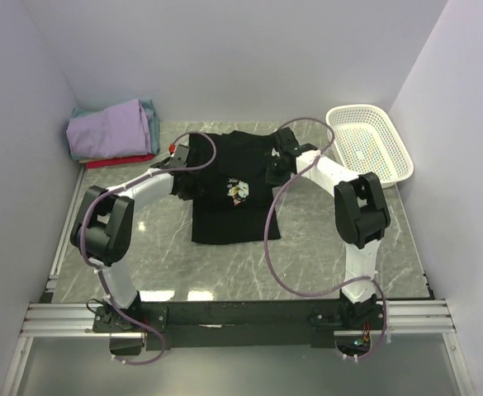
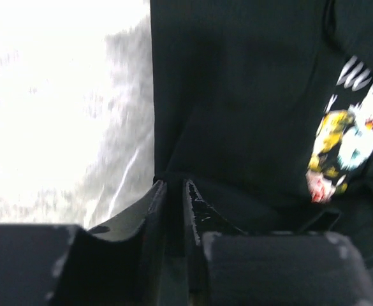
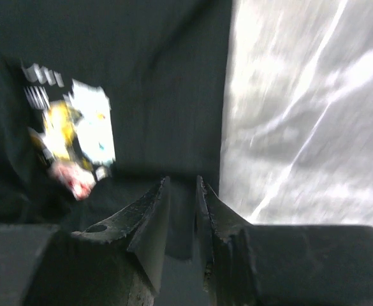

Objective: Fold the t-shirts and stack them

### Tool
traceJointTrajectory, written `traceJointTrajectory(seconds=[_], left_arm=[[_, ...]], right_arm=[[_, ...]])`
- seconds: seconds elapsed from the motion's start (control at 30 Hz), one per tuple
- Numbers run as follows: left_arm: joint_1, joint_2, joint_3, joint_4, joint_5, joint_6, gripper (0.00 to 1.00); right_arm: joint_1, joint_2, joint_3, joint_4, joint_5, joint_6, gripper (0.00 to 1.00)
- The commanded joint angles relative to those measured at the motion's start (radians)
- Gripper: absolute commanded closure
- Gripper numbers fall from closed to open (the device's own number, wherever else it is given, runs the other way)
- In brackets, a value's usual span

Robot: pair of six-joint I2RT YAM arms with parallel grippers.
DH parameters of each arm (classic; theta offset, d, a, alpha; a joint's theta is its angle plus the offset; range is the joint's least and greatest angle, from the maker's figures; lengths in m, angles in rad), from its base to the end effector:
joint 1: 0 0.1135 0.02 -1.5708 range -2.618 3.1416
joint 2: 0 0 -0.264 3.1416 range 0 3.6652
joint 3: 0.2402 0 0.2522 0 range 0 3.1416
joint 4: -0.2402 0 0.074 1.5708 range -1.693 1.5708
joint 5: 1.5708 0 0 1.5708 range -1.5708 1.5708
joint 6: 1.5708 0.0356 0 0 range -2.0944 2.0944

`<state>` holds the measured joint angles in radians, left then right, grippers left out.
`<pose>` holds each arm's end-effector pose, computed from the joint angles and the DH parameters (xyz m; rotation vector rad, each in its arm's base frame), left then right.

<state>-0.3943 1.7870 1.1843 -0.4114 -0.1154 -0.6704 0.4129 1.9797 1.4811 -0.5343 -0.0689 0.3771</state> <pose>0.3434 -0.1384 0.1891 -0.3994 2.5636 -0.2472 0.3882 0.1727 0.1972 -0.0725 2.6466 0.3650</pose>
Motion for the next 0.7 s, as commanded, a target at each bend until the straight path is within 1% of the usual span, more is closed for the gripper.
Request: traceJointTrajectory(seconds=[0.0,0.07,0.1,0.13,0.2,0.23,0.27,0.3,0.37,0.4,0.43,0.5,0.53,0.67], left_arm=[[0.032,0.032,0.099,0.060,0.010,0.045,0.70],[0.043,0.052,0.141,0.069,0.005,0.066,0.56],[0.048,0.058,0.156,0.068,-0.003,0.071,0.40],[0.055,0.067,0.190,0.053,-0.009,0.074,0.32],[0.060,0.065,0.215,0.043,-0.029,0.075,0.16],[0.063,0.046,0.221,0.049,-0.033,0.072,0.11],[0.064,0.037,0.227,0.045,-0.024,0.071,0.09],[0.064,0.029,0.239,0.031,0.005,0.074,0.07],[0.063,-0.009,0.241,0.017,0.054,0.081,0.06],[0.063,-0.024,0.230,0.014,0.090,0.084,0.07],[0.061,-0.059,0.200,0.016,0.159,0.092,0.07],[0.060,-0.099,0.152,0.014,0.224,0.104,0.07],[0.057,-0.142,0.094,0.016,0.300,0.109,0.08],[0.032,-0.242,-0.055,0.029,0.413,0.115,0.09]], right_arm=[[-0.052,0.040,0.158,0.004,0.026,-0.018,0.71],[-0.078,0.060,0.195,-0.001,-0.011,-0.018,0.71],[-0.085,0.056,0.226,-0.015,-0.031,-0.021,0.69],[-0.086,0.045,0.225,-0.006,-0.040,-0.023,0.68],[-0.088,0.001,0.197,0.022,-0.060,-0.024,0.65],[-0.088,-0.014,0.188,0.025,-0.087,-0.024,0.65],[-0.088,-0.037,0.177,0.030,-0.161,-0.027,0.65],[-0.085,-0.047,0.162,0.008,-0.202,-0.026,0.65],[-0.072,-0.097,0.118,0.017,-0.265,-0.017,0.64],[-0.068,-0.119,0.060,0.029,-0.290,-0.014,0.64],[-0.053,-0.139,0.027,0.042,-0.307,-0.010,0.64],[-0.033,-0.197,-0.054,0.051,-0.309,0.000,0.64],[-0.016,-0.215,-0.077,0.046,-0.309,-0.001,0.64],[0.016,-0.304,-0.188,0.034,-0.292,0.000,0.64]])
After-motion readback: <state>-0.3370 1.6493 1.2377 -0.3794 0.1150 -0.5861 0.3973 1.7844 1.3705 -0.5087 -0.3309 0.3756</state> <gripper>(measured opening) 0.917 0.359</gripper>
